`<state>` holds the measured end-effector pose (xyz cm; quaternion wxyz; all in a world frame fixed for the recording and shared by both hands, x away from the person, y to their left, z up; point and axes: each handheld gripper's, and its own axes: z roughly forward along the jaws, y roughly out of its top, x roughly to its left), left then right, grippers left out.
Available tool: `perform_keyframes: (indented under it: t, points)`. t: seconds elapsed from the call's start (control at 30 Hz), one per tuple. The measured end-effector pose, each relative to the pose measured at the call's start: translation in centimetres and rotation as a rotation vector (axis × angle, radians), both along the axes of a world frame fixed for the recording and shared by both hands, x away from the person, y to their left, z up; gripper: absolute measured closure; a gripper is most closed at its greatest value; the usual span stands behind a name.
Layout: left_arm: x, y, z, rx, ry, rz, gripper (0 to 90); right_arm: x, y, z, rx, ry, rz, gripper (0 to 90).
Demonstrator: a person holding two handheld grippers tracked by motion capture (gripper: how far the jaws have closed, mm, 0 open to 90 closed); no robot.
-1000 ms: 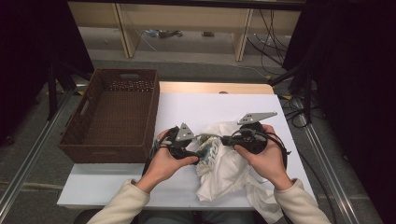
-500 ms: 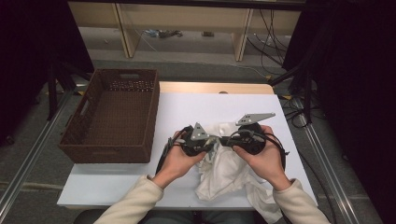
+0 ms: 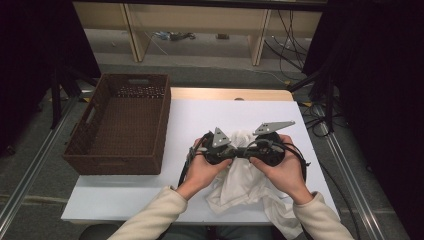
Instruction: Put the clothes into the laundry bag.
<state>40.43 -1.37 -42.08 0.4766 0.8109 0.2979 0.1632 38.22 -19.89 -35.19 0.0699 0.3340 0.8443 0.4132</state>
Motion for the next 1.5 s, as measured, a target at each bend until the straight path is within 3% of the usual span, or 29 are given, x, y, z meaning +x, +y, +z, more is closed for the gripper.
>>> perform_keyframes:
  t: [0.03, 0.1, 0.13, 0.17, 0.23, 0.27, 0.3, 0.4, 0.43, 0.47, 0.5, 0.57, 0.6, 0.67, 0.7, 0.73, 0.77, 0.83, 0.93, 0.97, 1.07, 1.1, 1.13, 1.2, 1.27, 1.3, 1.4, 1.43, 1.5]
  points:
    - [-0.5, 0.4, 0.5, 0.019, 0.005, -0.020, 44.7, -0.1, -0.1, 0.1, 0.004, 0.012, -0.019, 90.0]
    - [-1.5, 1.3, 1.1, -0.014, 0.007, -0.018, 38.5, 0.0, -0.4, 0.3, 0.005, 0.003, -0.028, 90.0]
    - [-2.0, 2.0, 1.4, 0.009, 0.005, -0.021, 34.2, -0.1, -0.5, 0.5, 0.006, 0.010, -0.044, 90.0]
    - [-2.5, 2.4, 1.5, -0.021, 0.022, -0.016, 31.7, 0.1, -0.7, 0.5, 0.000, -0.017, -0.033, 90.0]
    - [-3.2, 3.2, 1.6, -0.013, 0.027, -0.036, 31.7, 0.0, -0.7, 0.5, 0.004, -0.012, -0.058, 90.0]
    - [-3.6, 3.3, 1.3, -0.031, 0.040, -0.036, 32.3, 0.0, -0.6, 0.5, 0.008, -0.001, -0.059, 90.0]
    - [-3.9, 3.3, 1.0, -0.012, 0.045, -0.058, 33.5, 0.0, -0.7, 0.5, 0.002, -0.005, -0.061, 90.0]
    - [-3.3, 2.6, -0.4, 0.048, 0.010, -0.077, 48.1, 0.3, -0.4, 0.2, -0.001, -0.018, -0.025, 90.0]
    - [-3.0, 2.4, -0.5, 0.054, 0.018, -0.073, 52.0, 0.0, -0.2, 0.3, -0.006, 0.014, -0.045, 90.0]
    - [-2.8, 2.2, -0.6, 0.055, 0.009, -0.063, 59.5, -0.1, -0.1, 0.3, -0.010, 0.024, -0.048, 90.0]
    - [-2.6, 1.9, -0.4, 0.060, 0.009, -0.068, 67.0, 0.0, -0.2, 0.1, -0.023, -0.010, -0.035, 90.0]
    - [-2.5, 1.6, 0.2, 0.038, 0.013, -0.075, 79.5, 0.0, 0.0, 0.0, -0.020, 0.003, -0.032, 90.0]
    - [-2.6, 1.2, 0.5, 0.005, 0.019, -0.075, 85.3, 0.0, 0.1, -0.2, -0.016, 0.012, -0.035, 90.0]
    - [-3.1, 0.7, 1.5, -0.032, 0.009, -0.081, 88.4, 0.1, 0.1, -0.2, -0.023, -0.005, -0.024, 90.0]
    - [-3.3, 0.5, 2.0, -0.041, -0.001, -0.092, 88.5, -0.2, 0.2, -0.1, 0.001, 0.021, -0.031, 90.0]
    - [-3.4, 0.2, 2.4, -0.044, -0.025, -0.096, 88.7, 0.0, 0.1, 0.0, 0.007, -0.015, -0.004, 90.0]
    - [-3.5, 0.0, 2.8, -0.041, -0.040, -0.086, 88.7, -0.4, 0.1, 0.3, 0.013, -0.016, -0.022, 90.0]
    - [-3.2, -0.2, 2.8, -0.067, -0.048, -0.080, 88.7, -0.6, -0.1, 1.0, 0.024, -0.045, -0.010, 90.0]
    - [-2.6, -0.3, 2.4, -0.067, -0.044, -0.053, 88.4, -0.9, -0.1, 1.2, 0.033, -0.037, -0.023, 90.0]
    - [-1.8, -0.2, 1.5, -0.046, -0.064, -0.020, 87.9, -0.8, -0.3, 1.1, 0.024, -0.040, -0.024, 90.0]
    - [-1.2, 0.2, 0.3, -0.057, -0.052, -0.014, 78.9, -0.5, -0.3, 0.7, 0.035, -0.002, -0.022, 90.0]
    - [-1.5, 0.3, 0.4, -0.060, -0.055, -0.020, 72.5, -0.4, -0.4, 0.7, 0.025, -0.017, -0.014, 90.0]
    - [-1.8, 0.4, 0.6, -0.046, -0.054, -0.024, 65.0, -0.4, -0.4, 0.8, 0.031, 0.002, -0.029, 90.0]
    - [-2.7, 1.0, 1.3, -0.038, -0.043, -0.032, 51.1, -0.2, -0.7, 0.9, 0.018, -0.036, -0.038, 90.0]
    - [-3.8, 1.9, 1.9, -0.017, -0.028, -0.038, 39.6, -0.3, -0.8, 0.9, 0.038, -0.010, -0.053, 90.0]
    - [-4.3, 2.2, 2.1, -0.022, -0.015, -0.038, 34.8, 0.0, -1.1, 0.9, 0.027, -0.029, -0.035, 90.0]
    - [-6.3, 2.7, 2.1, -0.036, 0.030, -0.066, 30.1, 0.0, -1.3, 1.0, 0.027, -0.019, -0.066, 90.0]
    - [-6.7, 2.5, 1.9, -0.010, 0.044, -0.076, 27.8, 0.0, -1.2, 0.9, 0.027, -0.009, -0.072, 90.0]
    - [-6.6, 1.7, 0.8, 0.042, 0.025, -0.109, 27.3, 0.0, -1.0, 0.8, 0.032, -0.005, -0.075, 90.0]
